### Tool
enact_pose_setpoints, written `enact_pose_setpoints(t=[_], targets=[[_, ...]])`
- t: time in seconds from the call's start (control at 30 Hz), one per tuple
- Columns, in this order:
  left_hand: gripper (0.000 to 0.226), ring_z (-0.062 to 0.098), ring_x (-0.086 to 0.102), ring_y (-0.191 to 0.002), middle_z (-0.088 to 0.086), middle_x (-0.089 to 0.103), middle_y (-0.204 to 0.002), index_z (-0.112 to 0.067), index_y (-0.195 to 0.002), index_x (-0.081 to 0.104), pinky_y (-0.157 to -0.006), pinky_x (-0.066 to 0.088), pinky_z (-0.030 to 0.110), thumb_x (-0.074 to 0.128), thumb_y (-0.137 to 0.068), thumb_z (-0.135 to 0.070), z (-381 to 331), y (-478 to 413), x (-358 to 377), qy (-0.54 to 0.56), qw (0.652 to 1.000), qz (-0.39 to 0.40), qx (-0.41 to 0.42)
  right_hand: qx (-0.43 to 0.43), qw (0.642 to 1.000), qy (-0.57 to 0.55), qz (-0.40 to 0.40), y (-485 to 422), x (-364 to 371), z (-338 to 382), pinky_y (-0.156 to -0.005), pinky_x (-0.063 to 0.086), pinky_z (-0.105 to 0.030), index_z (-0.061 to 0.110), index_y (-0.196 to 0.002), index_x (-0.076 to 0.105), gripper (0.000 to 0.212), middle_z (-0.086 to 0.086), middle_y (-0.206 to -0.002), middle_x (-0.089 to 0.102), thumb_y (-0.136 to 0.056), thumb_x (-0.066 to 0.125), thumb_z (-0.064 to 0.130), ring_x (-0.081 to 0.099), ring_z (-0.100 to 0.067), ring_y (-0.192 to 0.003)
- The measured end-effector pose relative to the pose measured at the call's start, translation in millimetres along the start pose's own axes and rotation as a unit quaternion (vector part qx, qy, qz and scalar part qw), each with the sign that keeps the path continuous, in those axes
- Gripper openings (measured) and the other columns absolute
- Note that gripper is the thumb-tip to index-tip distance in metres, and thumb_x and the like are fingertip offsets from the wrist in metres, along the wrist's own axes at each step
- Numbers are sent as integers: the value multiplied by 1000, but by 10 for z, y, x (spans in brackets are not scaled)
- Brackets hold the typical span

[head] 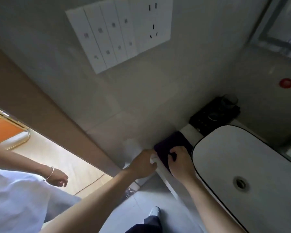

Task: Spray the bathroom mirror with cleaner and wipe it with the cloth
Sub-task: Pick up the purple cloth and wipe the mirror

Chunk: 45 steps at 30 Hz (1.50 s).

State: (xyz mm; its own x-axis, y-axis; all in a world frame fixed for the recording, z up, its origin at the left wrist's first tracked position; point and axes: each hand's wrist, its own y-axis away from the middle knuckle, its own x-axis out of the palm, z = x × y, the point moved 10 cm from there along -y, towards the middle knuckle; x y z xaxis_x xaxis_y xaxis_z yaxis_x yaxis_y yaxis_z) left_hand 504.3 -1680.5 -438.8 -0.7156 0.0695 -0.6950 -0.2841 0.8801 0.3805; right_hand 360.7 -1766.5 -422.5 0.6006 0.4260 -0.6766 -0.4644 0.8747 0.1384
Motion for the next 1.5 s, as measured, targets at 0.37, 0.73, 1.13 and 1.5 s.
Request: enact_pose_setpoints(t=[0.37, 0.73, 1.13, 1.5], targets=[[74, 21, 25, -154, 10, 18, -169, -16, -159, 27, -113, 26, 21, 63, -95, -16, 221, -377, 195, -59, 997, 53, -1, 46, 989, 137, 29, -503, 574, -560, -92, 50, -43, 6, -133, 56, 43, -17, -135, 51, -96, 65, 26, 52, -35, -122], [70, 21, 39, -144, 7, 33, -162, -12, -156, 33, -111, 30, 21, 65, -94, -12, 374, -765, 643, -30, 995, 92, -28, 132, 973, 185, 46, -510, 862, -1051, -83, 48, -36, 4, -111, 62, 24, -15, -123, 54, -89, 65, 12, 58, -32, -109], [58, 24, 49, -129, 11, 43, -151, -9, -150, 39, -108, 41, 24, 59, -95, -4, 188, -747, 329, 73, 995, 57, -47, 102, 984, -140, -50, -277, 237, -392, -67, 36, -15, 14, -83, 50, 26, -9, -91, 54, -90, 47, -11, 49, -19, -80], [31, 25, 67, -101, 8, 66, -118, -8, -129, 56, -78, 58, 28, 57, -98, -10, -480, -679, 54, 225, 972, 47, -52, 89, 955, -265, -102, -169, -778, -188, -65, 44, -10, 22, -77, 55, 30, 11, -84, 69, -104, 50, 9, 58, 4, -71]])
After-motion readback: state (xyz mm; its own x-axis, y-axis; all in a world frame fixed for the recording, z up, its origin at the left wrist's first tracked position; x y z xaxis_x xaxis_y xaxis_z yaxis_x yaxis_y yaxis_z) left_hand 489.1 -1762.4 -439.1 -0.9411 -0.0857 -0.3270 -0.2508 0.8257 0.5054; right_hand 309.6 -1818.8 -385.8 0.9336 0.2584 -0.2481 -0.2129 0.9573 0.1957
